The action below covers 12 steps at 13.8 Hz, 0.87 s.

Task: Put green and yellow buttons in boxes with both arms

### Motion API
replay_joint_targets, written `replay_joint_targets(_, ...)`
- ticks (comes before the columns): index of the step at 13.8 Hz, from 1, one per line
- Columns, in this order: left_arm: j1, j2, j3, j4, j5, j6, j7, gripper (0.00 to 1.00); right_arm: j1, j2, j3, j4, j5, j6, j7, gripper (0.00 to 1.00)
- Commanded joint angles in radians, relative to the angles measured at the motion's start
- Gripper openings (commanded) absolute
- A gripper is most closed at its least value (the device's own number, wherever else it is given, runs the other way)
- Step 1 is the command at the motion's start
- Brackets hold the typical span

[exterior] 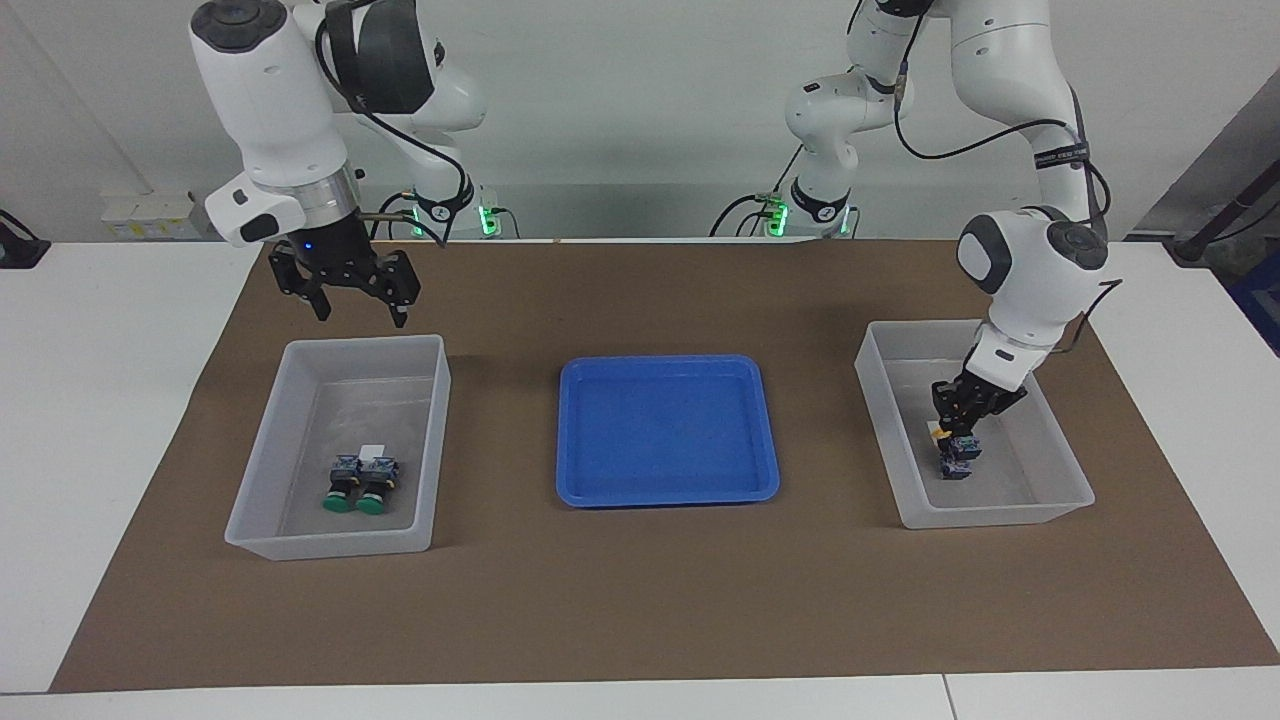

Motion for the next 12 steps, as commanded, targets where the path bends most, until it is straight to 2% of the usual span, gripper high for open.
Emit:
replay_joint_targets(1, 0.002, -0.009, -0.006, -0.036, 0.005, 0.043, 0.001, 0.0, -0.009, 0.003, 0.005, 0.025, 0.019, -0.077, -0.027, 1.0)
replay_joint_targets(2, 0.002, -0.009, -0.006, -0.038, 0.005, 0.048, -0.001, 0.1, -0.009, -0.003, 0.005, 0.019, 0.019, -0.097, -0.03, 1.0)
replay_joint_targets(3, 0.003, -0.009, -0.006, -0.038, 0.005, 0.048, 0.004, 0.68, -0.009, -0.005, 0.005, 0.019, 0.019, -0.107, -0.03, 1.0)
replay_joint_targets(4, 0.008, -0.009, -0.006, -0.033, 0.005, 0.046, 0.013, 0.99, -0.006, -0.005, 0.006, 0.018, 0.021, -0.107, -0.03, 1.0)
replay_joint_targets(7, 0.005, 0.008, -0.004, 0.038, 0.005, 0.002, 0.007, 1.0, -0.006, -0.005, 0.005, 0.016, 0.022, -0.1, -0.027, 1.0)
replay_joint_targets(12, 0.0, 0.01, -0.004, 0.347, 0.018, -0.378, 0.001, 1.0, -0.011, -0.005, 0.003, 0.018, 0.022, -0.097, -0.027, 1.0)
